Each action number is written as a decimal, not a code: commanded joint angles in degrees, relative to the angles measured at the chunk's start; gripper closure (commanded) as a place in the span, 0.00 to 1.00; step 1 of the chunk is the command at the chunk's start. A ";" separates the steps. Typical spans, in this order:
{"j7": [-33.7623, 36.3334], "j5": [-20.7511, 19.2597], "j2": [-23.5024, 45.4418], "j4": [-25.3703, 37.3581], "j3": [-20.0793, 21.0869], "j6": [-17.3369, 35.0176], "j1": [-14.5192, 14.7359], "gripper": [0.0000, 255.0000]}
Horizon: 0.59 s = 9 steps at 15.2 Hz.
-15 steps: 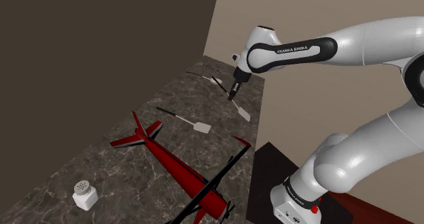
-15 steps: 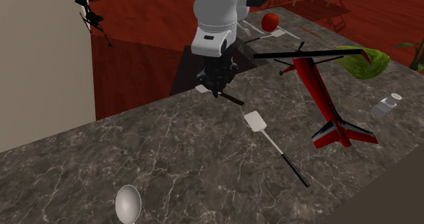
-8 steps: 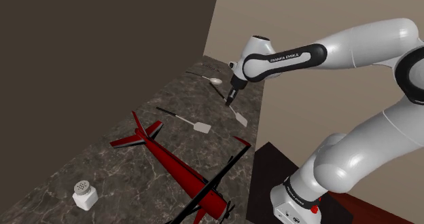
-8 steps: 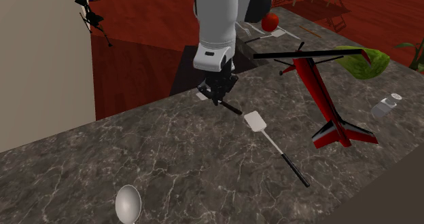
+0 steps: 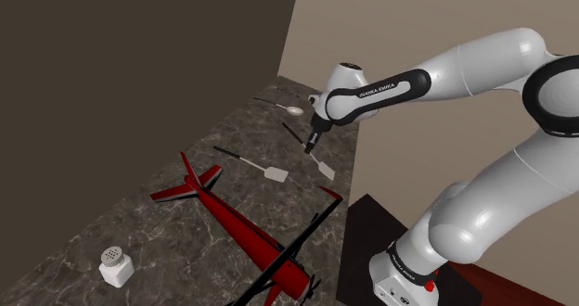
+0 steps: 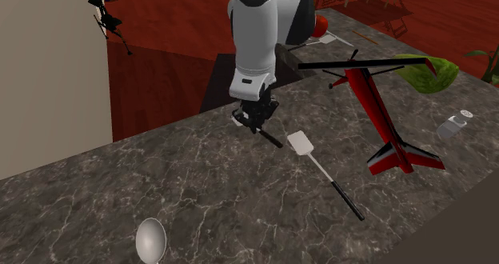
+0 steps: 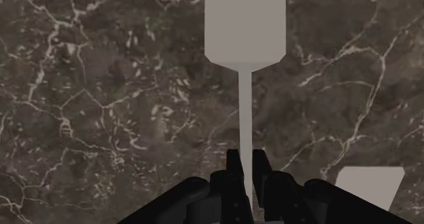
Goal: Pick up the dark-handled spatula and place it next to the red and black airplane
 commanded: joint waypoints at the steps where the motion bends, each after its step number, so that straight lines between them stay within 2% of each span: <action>1: -0.25 0.27 1.29 -0.51 -0.05 1.81 0.05 1.00; 9: -1.22 1.43 5.68 -1.85 -0.10 7.50 0.23 1.00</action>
